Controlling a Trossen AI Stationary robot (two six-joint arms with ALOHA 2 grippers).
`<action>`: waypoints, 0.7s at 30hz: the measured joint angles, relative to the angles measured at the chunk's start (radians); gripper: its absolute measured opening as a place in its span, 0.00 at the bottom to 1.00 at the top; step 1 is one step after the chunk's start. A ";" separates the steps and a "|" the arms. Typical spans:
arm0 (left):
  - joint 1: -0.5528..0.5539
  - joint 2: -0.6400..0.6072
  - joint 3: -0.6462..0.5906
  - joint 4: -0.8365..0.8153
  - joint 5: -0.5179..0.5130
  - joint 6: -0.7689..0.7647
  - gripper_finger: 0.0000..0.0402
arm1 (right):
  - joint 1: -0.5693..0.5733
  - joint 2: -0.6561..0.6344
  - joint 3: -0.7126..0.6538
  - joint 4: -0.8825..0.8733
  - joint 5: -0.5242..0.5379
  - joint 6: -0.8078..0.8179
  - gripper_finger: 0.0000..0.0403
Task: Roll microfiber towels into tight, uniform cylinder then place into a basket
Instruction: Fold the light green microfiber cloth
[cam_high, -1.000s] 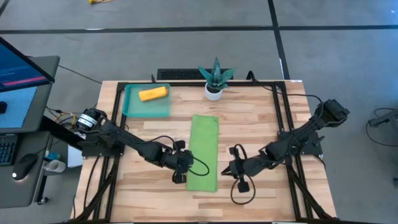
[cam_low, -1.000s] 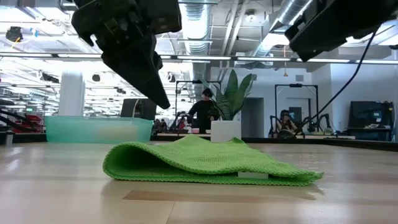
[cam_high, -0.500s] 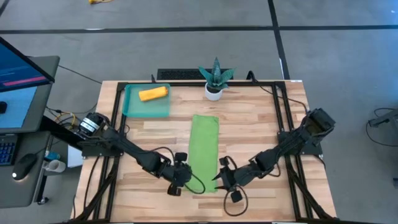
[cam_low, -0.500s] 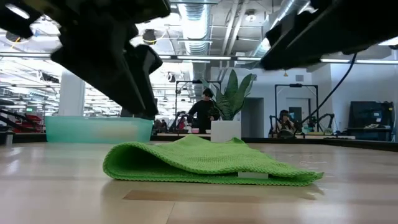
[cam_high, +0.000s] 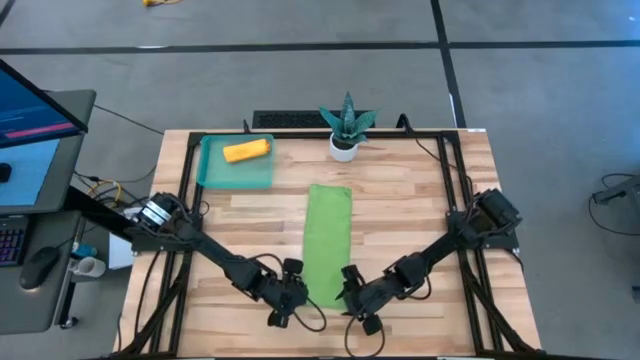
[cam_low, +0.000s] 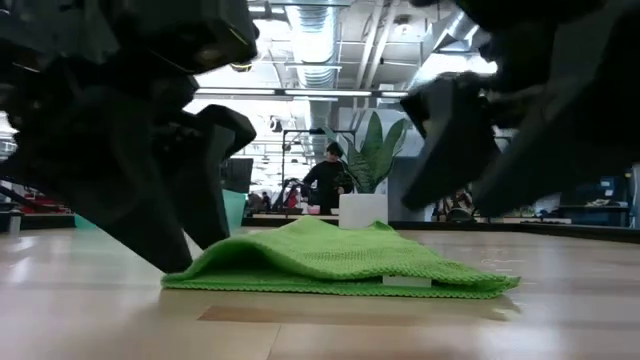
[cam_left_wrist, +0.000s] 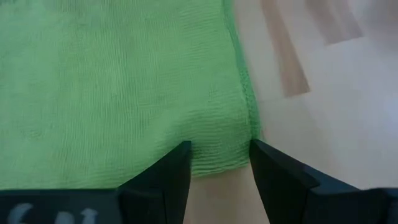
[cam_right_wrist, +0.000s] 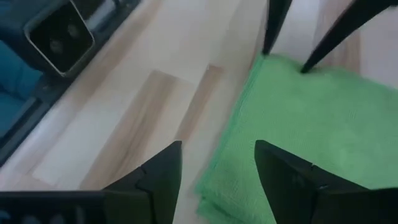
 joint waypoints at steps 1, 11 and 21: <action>0.001 0.001 0.000 -0.003 0.000 0.000 0.39 | 0.000 0.008 0.002 -0.005 -0.004 0.009 0.56; 0.031 0.000 0.001 0.032 0.076 -0.012 0.39 | 0.000 0.044 0.005 -0.018 -0.079 0.091 0.56; 0.031 -0.001 0.001 0.032 0.107 -0.060 0.39 | -0.033 0.043 0.006 -0.096 -0.090 0.090 0.56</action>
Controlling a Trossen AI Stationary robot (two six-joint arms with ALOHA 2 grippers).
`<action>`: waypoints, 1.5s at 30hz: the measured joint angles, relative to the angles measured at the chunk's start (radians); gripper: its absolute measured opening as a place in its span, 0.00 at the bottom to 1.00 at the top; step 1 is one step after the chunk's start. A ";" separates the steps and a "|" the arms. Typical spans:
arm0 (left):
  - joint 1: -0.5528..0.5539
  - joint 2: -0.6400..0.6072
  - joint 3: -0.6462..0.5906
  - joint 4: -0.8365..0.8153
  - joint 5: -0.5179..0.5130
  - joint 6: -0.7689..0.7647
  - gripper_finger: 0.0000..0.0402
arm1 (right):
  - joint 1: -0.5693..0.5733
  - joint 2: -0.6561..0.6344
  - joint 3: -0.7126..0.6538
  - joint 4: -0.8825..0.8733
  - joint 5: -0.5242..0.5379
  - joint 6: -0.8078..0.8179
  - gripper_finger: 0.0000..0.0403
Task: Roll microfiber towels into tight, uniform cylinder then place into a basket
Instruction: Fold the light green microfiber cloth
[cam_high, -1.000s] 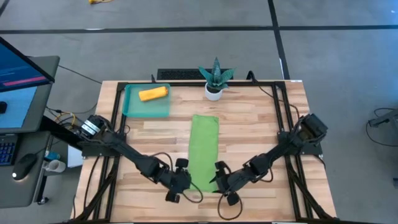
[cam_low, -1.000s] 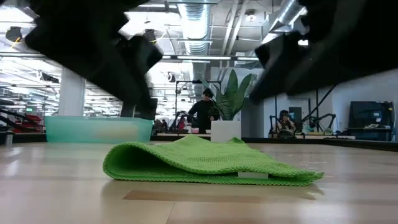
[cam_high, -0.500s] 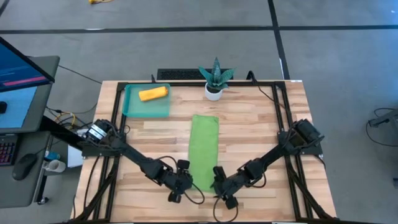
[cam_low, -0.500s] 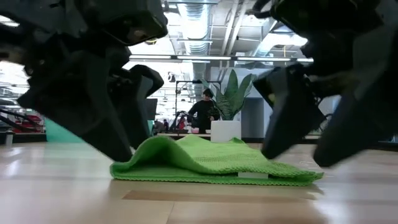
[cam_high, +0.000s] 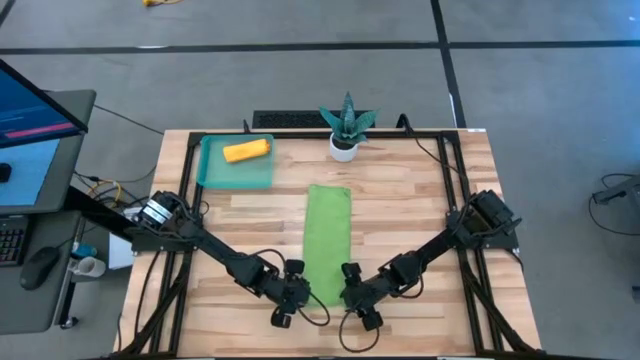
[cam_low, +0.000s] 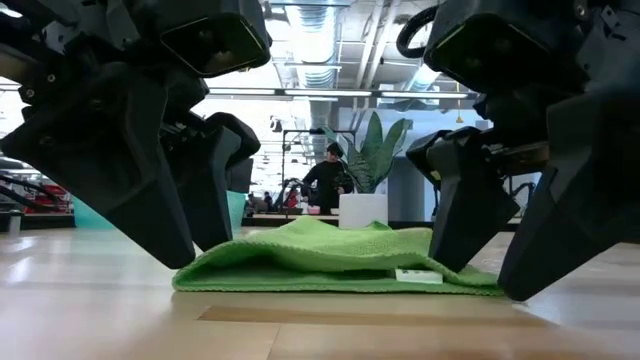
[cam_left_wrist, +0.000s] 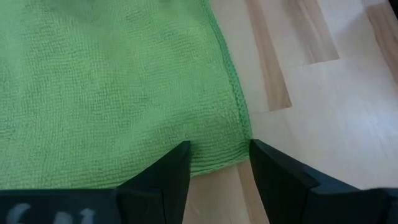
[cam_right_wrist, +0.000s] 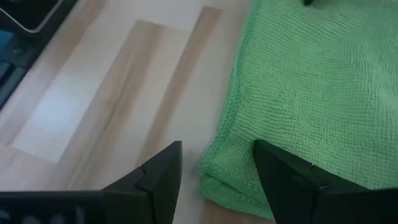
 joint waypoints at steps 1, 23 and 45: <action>0.000 0.000 0.000 0.000 0.000 0.000 0.39 | 0.000 -0.001 0.001 -0.009 0.004 0.000 0.56; -0.037 0.000 0.000 0.035 -0.091 0.102 0.39 | -0.009 -0.004 0.001 -0.074 0.014 0.094 0.18; -0.047 0.072 0.018 0.061 -0.114 0.083 0.36 | -0.020 -0.001 0.000 -0.079 -0.014 0.114 0.18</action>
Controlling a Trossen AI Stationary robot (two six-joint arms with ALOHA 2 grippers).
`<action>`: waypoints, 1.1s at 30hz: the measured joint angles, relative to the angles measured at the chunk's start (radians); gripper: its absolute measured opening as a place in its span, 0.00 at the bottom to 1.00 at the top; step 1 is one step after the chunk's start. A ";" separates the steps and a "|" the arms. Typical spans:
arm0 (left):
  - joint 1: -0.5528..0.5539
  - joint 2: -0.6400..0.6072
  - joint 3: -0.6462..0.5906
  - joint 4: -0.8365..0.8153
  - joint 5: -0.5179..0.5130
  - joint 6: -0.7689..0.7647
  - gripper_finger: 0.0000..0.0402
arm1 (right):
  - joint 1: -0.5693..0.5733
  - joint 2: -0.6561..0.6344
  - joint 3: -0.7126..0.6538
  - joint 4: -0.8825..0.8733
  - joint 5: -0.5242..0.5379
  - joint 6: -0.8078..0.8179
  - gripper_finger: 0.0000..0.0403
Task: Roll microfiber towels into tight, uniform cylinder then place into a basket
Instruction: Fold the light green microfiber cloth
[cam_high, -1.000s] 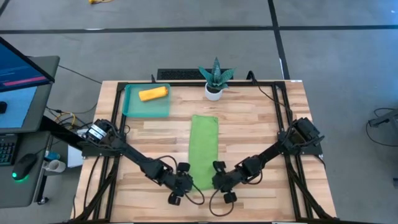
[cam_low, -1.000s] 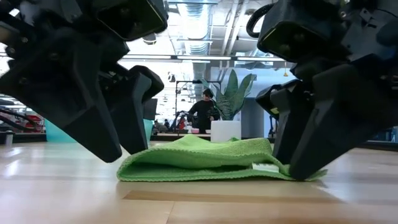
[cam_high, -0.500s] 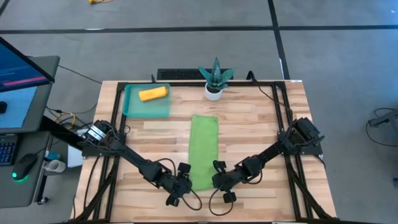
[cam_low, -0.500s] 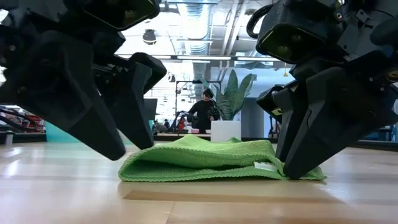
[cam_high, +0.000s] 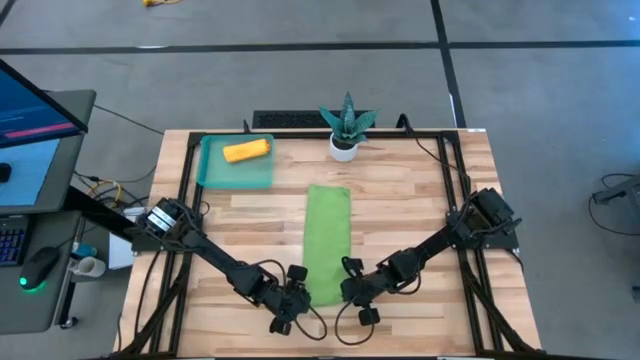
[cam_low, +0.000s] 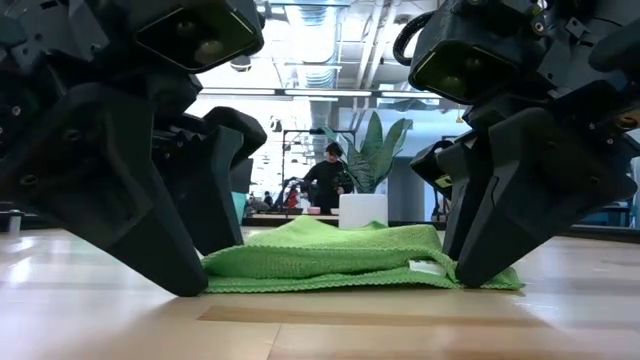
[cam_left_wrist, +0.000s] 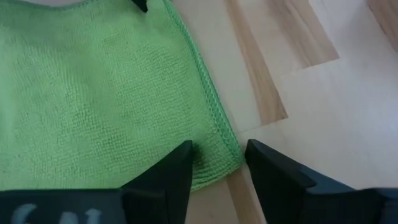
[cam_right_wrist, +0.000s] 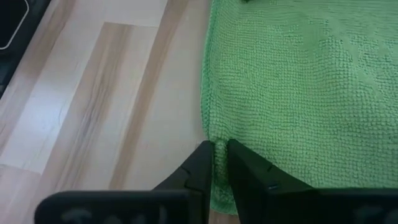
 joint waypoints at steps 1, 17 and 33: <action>0.001 0.000 0.000 -0.004 0.002 -0.011 0.34 | 0.000 0.000 0.000 0.000 0.000 0.000 0.18; 0.002 0.003 -0.004 0.053 -0.018 0.024 0.02 | 0.046 -0.003 0.083 -0.130 -0.083 0.068 0.03; -0.034 -0.105 0.000 0.054 -0.018 -0.013 0.01 | 0.139 -0.002 0.294 -0.451 0.063 0.070 0.01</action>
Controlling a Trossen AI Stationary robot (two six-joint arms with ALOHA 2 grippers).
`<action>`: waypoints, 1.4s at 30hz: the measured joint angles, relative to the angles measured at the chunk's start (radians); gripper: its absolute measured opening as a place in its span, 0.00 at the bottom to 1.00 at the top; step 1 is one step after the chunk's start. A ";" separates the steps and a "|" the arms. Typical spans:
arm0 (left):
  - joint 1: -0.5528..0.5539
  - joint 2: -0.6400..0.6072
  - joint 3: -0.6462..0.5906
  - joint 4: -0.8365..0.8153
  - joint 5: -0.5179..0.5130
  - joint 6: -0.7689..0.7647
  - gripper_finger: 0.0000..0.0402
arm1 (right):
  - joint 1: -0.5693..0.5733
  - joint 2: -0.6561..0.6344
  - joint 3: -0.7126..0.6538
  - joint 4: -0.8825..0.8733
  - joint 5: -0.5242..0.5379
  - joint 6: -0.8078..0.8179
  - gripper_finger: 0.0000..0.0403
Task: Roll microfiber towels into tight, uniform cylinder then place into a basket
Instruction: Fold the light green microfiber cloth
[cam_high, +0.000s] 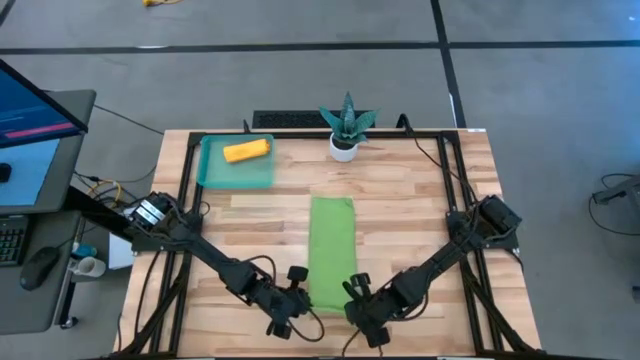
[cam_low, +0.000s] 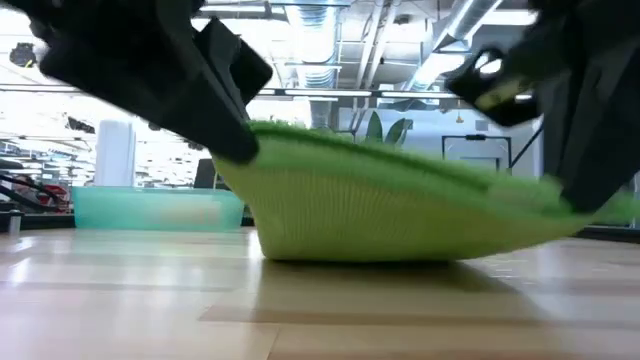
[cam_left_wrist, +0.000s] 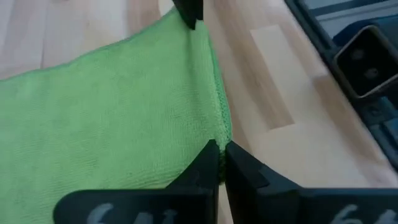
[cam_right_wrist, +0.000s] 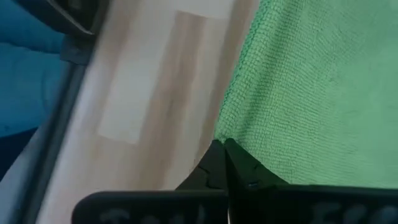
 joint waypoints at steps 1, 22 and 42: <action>-0.005 -0.001 0.008 -0.002 0.000 -0.001 0.01 | 0.008 0.000 0.017 -0.018 0.006 0.000 0.01; -0.132 -0.002 0.346 -0.501 -0.334 0.047 0.00 | 0.130 -0.004 0.343 -0.475 0.331 0.038 0.01; 0.158 -0.002 0.190 -0.604 -0.413 -0.039 0.00 | -0.159 0.002 0.112 -0.520 0.436 0.016 0.00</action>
